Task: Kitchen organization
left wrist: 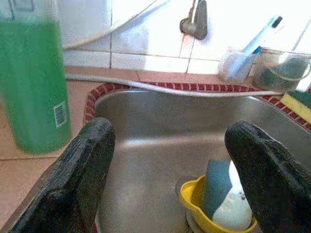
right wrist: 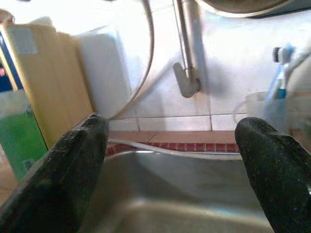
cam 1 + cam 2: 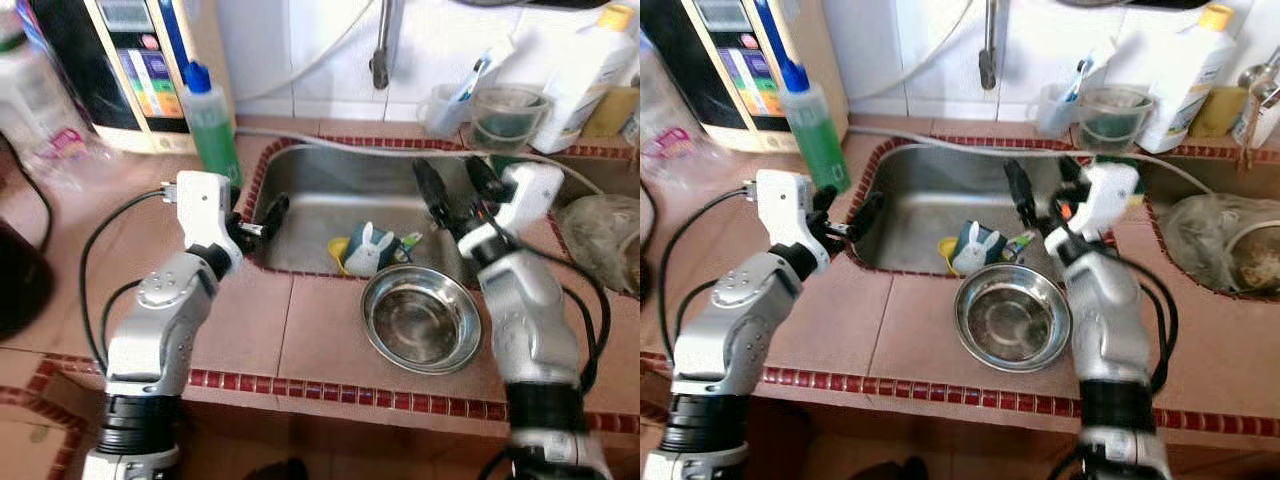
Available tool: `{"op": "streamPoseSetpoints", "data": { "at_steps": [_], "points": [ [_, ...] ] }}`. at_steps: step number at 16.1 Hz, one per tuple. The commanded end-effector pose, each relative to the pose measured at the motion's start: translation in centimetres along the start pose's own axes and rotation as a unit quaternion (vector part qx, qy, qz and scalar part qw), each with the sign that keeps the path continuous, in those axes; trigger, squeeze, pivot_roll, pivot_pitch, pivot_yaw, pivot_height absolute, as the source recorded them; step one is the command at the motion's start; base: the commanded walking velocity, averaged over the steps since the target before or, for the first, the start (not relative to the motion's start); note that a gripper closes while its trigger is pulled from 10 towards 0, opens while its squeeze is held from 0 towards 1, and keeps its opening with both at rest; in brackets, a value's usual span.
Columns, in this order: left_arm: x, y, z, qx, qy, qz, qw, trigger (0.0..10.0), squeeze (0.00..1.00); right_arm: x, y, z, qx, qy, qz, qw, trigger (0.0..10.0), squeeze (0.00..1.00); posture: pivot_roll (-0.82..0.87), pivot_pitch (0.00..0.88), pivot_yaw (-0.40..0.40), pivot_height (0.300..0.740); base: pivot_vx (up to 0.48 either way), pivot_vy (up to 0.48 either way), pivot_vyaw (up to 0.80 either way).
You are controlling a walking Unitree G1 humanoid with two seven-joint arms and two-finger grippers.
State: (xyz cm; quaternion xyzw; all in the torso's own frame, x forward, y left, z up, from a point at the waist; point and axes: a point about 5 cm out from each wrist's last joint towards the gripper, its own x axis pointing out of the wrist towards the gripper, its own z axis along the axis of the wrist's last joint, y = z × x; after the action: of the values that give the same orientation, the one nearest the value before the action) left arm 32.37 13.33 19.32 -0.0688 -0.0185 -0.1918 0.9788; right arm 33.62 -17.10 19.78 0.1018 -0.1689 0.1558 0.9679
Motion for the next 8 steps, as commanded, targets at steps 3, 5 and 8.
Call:
{"op": "streamPoseSetpoints", "data": {
  "at_steps": [3, 5, 8],
  "points": [
    [0.2, 0.1, 0.1, 0.017, -0.008, -0.027, 0.999, 10.0, 0.0, -1.0, 1.2, 0.6, -0.02, -0.016, -0.01, 1.0, 10.0, 0.0, -0.15, 0.016, 0.142, 0.74, 0.0, 0.0, 0.0],
    [0.3, 0.6, -0.2, 0.041, -0.007, -0.028, 0.999, 10.0, 0.0, -1.9, 1.6, 0.3, -0.033, -0.014, -0.017, 0.999, 10.0, 0.0, -0.17, 0.017, 0.155, 0.74, 0.0, 0.0, 0.0],
    [0.5, 0.3, -0.6, 0.043, -0.01, -0.017, 0.999, 10.0, 0.0, -3.3, 1.5, 0.2, -0.045, -0.009, -0.047, 0.998, 10.0, 0.0, -0.18, 0.013, 0.161, 0.74, 0.0, 0.0, 0.0]
  ]
}}
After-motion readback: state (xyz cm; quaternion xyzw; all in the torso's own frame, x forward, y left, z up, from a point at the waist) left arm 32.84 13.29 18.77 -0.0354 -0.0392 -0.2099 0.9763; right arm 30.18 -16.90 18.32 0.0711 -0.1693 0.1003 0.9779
